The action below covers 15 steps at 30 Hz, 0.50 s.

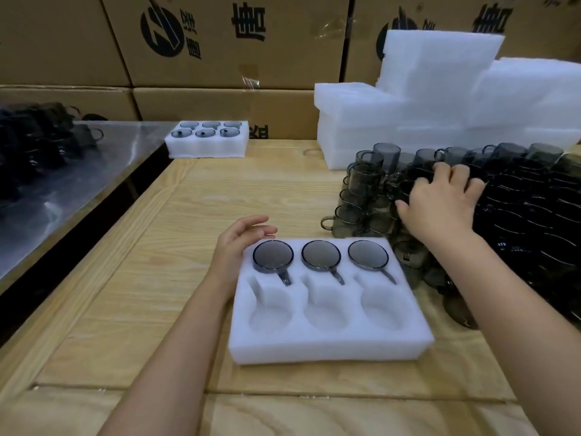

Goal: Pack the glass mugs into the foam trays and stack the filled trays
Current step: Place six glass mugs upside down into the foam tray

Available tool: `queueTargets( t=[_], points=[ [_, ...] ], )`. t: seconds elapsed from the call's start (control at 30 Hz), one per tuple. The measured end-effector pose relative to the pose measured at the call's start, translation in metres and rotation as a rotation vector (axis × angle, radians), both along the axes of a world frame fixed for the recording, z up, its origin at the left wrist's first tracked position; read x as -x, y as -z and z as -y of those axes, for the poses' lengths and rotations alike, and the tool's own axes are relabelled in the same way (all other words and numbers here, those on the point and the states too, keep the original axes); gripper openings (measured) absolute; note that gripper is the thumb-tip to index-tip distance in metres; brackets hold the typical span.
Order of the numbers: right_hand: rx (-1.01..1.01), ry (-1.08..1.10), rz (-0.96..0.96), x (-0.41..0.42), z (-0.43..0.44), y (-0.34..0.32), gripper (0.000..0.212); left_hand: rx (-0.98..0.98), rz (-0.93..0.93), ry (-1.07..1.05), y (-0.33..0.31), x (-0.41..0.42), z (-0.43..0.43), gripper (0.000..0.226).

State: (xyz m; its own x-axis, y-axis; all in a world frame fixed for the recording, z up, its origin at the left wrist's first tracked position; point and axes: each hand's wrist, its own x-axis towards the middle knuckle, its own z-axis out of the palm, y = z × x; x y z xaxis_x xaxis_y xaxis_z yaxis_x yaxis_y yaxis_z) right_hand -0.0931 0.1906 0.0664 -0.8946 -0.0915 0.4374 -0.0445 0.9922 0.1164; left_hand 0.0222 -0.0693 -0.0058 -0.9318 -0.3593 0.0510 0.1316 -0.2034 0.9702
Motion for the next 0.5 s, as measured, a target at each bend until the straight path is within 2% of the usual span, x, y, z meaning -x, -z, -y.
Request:
queueTargets(
  t=[0.17, 0.23, 0.37, 0.43, 0.5],
  points=[
    [0.047, -0.211, -0.024, 0.007, -0.011, 0.016, 0.03, 0.017, 0.007, 0.002, 0.001, 0.0, 0.001, 0.031],
    [0.129, -0.301, -0.029, 0.004, -0.01, 0.013, 0.026, 0.016, 0.006, 0.002, 0.002, 0.0, 0.001, 0.029],
    [0.554, -0.626, 0.007, -0.036, -0.014, -0.003, 0.011, 0.004, 0.005, 0.005, 0.003, 0.0, 0.001, 0.022],
    [0.733, -0.724, 0.116, -0.065, -0.022, -0.008, 0.009, 0.003, 0.006, 0.008, 0.002, -0.001, 0.0, 0.027],
    [0.828, -0.771, 0.257, -0.091, -0.032, -0.009, 0.008, 0.003, 0.016, 0.004, 0.001, -0.002, 0.0, 0.034]
  ],
)
